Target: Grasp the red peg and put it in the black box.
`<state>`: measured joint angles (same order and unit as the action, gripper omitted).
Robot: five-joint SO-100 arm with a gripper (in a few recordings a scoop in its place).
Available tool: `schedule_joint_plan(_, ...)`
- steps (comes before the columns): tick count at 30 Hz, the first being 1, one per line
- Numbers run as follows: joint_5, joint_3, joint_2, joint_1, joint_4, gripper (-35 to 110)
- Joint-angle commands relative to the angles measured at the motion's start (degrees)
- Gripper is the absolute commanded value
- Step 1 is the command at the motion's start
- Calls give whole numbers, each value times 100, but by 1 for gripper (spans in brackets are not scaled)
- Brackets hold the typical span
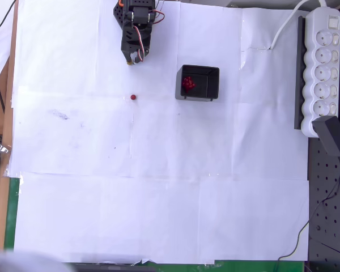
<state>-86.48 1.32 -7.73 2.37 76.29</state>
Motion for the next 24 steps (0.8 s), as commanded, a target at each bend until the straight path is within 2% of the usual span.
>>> schedule_joint_plan(1,-44,-483,-545,35,483,0)
schedule_joint_plan(12,-44,-483,-545,53,413,0)
schedule_joint_plan(15,-88,-483,-536,-272,457,0)
schedule_joint_plan(21,-88,-483,220,-369,-1960,0)
schedule_joint_plan(24,-325,-475,668,-343,-2769,0)
